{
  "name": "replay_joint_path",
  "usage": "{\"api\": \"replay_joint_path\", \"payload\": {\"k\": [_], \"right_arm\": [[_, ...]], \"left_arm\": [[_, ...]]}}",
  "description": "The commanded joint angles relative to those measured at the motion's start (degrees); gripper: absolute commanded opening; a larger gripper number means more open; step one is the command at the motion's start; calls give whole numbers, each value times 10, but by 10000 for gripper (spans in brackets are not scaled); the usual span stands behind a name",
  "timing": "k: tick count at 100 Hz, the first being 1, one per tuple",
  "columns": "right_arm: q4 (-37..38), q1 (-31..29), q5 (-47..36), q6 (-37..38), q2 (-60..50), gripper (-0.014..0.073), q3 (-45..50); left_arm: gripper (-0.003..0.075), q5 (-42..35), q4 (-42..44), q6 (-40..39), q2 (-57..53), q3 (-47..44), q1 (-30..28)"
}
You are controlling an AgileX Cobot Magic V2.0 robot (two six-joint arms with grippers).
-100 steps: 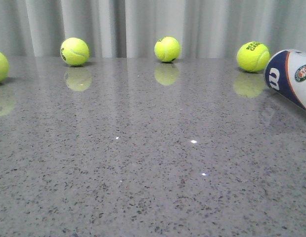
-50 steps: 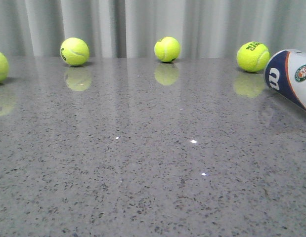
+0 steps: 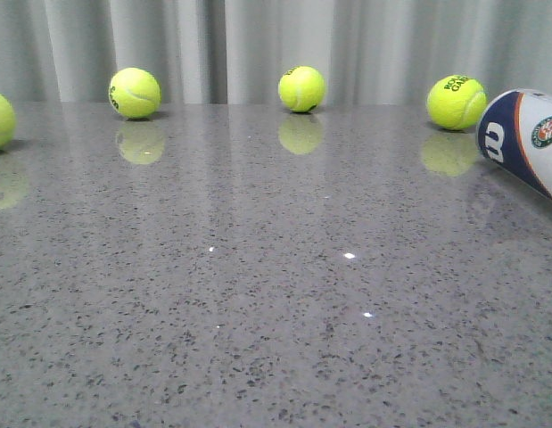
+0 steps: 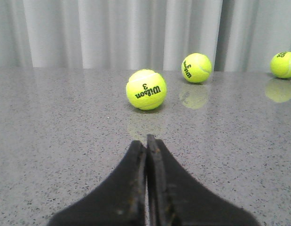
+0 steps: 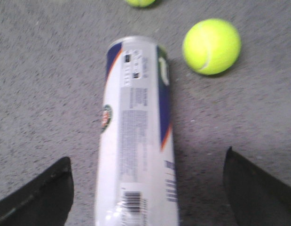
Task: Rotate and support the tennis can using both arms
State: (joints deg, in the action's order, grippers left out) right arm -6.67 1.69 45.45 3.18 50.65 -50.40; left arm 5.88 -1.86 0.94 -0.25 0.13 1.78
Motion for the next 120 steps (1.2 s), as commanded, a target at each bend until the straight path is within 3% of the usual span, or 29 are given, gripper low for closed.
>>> {"api": "replay_joint_path", "payload": {"k": [1, 61, 68, 74, 85, 102, 120], "right_arm": [[-26, 5, -7, -6, 44, 638, -44], [-50, 5, 49, -6, 285, 631, -115], [-51, 5, 49, -6, 289, 573, -115], [-51, 5, 49, -6, 289, 455, -115], [-51, 5, 49, -7, 289, 316, -116], [-51, 8, 74, -27, 289, 313, -147], [-51, 54, 97, -65, 290, 313, -195]], "left_arm": [[-21, -42, -5, 0, -22, -26, -1], [-21, -42, -5, 0, -22, -26, -1], [-21, -42, -5, 0, -22, -26, -1], [-21, -42, -5, 0, -22, -26, -1], [-21, -42, -5, 0, -22, -26, -1], [-21, -42, -5, 0, -22, -26, -1], [-21, -42, -5, 0, -22, -26, -1]]}}
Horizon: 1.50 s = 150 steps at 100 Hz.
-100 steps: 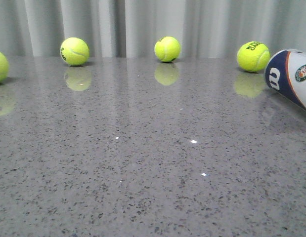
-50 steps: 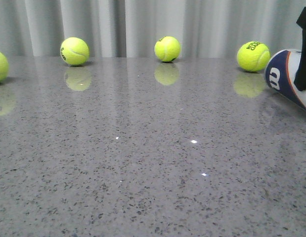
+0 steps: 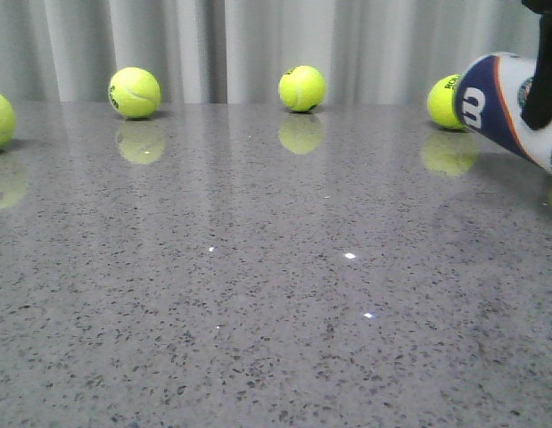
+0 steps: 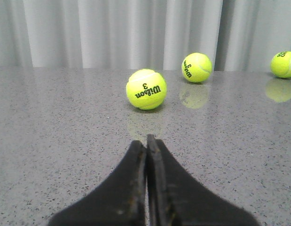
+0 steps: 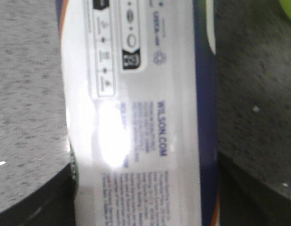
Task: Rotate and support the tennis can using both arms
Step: 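Grasp the can with the right gripper and drag it toward the table center, then set the can down lying sideways, open and lift the right gripper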
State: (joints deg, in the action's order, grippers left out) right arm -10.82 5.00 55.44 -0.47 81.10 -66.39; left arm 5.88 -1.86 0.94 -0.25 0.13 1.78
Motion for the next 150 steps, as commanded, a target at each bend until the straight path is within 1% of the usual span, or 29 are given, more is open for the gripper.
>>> {"api": "replay_joint_path", "payload": {"k": [1, 14, 29, 43, 55, 64, 76, 93, 114, 128, 143, 150], "right_arm": [[-9, 23, 0, -30, -13, 313, -40], [-9, 72, 42, -64, 15, 313, -92], [-9, 121, 108, -89, 81, 313, -175], [-9, 163, 150, -143, 143, 313, -247], [-9, 194, 161, -187, 184, 313, -297], [-9, 213, 158, -243, 204, 313, -321], [-9, 239, 144, -342, 219, 313, -327], [-10, 252, 146, -476, 231, 313, -327], [-10, 255, 144, -597, 236, 313, -327], [-10, 255, 133, -634, 242, 313, -327], [-10, 255, 117, -634, 254, 313, -327], [-10, 255, 116, -634, 258, 337, -327]], "left_arm": [[-21, -42, -5, 0, -22, -26, -1], [-21, -42, -5, 0, -22, -26, -1], [-21, -42, -5, 0, -22, -26, -1], [-21, -42, -5, 0, -22, -26, -1], [-21, -42, -5, 0, -22, -26, -1], [-21, -42, -5, 0, -22, -26, -1], [-21, -42, -5, 0, -22, -26, -1], [-21, -42, -5, 0, -22, -26, -1], [-21, -42, -5, 0, -22, -26, -1], [-21, -42, -5, 0, -22, -26, -1], [-21, -42, -5, 0, -22, -26, -1], [-21, -42, -5, 0, -22, -26, -1]]}}
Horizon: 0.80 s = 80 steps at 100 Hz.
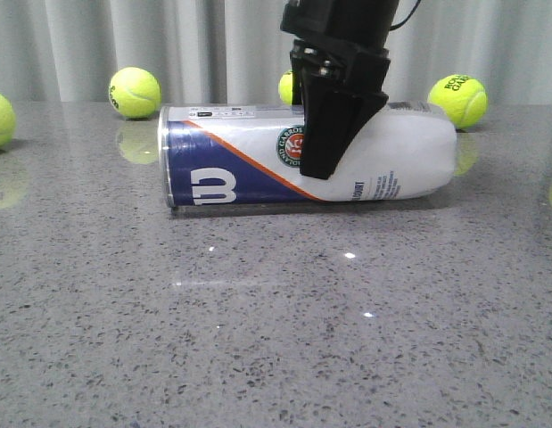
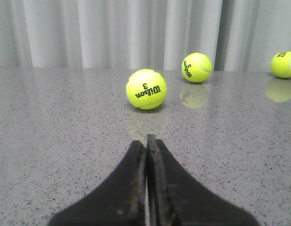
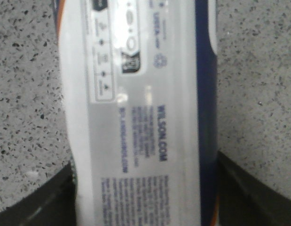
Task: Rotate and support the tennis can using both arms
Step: 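Set the can down lying sideways, open and lift the right gripper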
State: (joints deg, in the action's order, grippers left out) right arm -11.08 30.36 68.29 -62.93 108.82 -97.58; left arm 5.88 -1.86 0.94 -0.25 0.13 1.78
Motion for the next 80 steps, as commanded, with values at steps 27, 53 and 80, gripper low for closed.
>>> {"api": "replay_joint_path", "payload": {"k": [27, 53, 80], "right_arm": [[-7, 1, -12, -9, -18, 652, -15], [-7, 1, 0, -9, -29, 647, -15], [1, 1, 23, 16, -83, 628, -36]], "left_arm": [[-21, -42, -5, 0, -22, -26, -1], [-21, -42, -5, 0, -22, -26, -1], [-21, -42, -5, 0, -22, -26, -1]]}}
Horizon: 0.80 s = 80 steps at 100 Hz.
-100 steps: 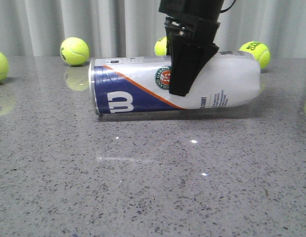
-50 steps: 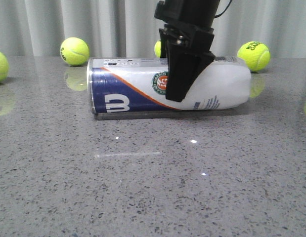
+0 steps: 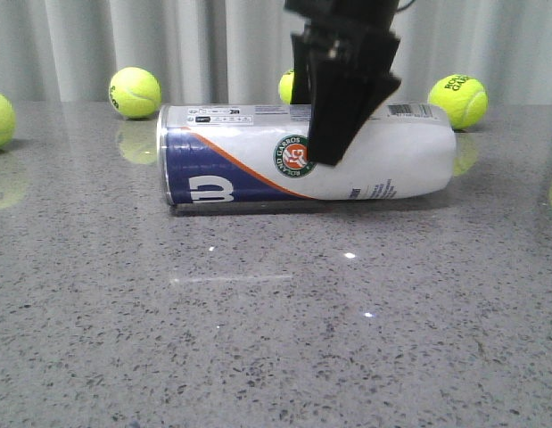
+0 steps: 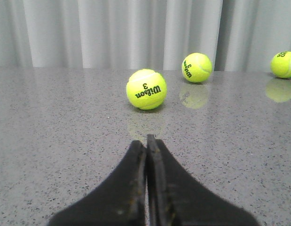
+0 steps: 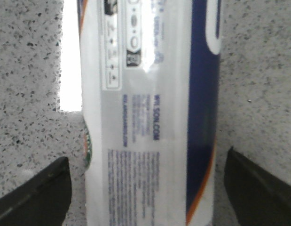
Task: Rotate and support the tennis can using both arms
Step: 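Set the can down lying sideways, open and lift the right gripper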
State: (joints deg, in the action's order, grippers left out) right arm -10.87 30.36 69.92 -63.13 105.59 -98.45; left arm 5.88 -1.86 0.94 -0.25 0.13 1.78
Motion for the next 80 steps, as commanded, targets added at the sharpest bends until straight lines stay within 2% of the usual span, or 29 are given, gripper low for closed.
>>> {"api": "replay_joint_path", "payload": {"k": [1, 7, 26, 29, 38, 57, 80], "right_arm": [[0, 1, 9, 25, -52, 615, -28], [6, 1, 22, 53, -64, 527, -34], [16, 1, 65, 205, -85, -22, -36], [16, 1, 65, 227, -88, -71, -36], [17, 1, 65, 290, -92, -56, -36], [18, -4, 55, 562, -114, -56, -29], [100, -4, -55, 739, -192, -56, 45]], "left_arm": [[-21, -42, -5, 0, -22, -26, -1], [-21, -42, -5, 0, -22, -26, -1], [-21, -42, -5, 0, -22, -26, -1], [-21, -42, -5, 0, -22, -26, -1], [-21, -42, -5, 0, -22, -26, -1], [-21, -42, -5, 0, -22, -26, -1], [-21, -42, -5, 0, -22, -26, -1]]}}
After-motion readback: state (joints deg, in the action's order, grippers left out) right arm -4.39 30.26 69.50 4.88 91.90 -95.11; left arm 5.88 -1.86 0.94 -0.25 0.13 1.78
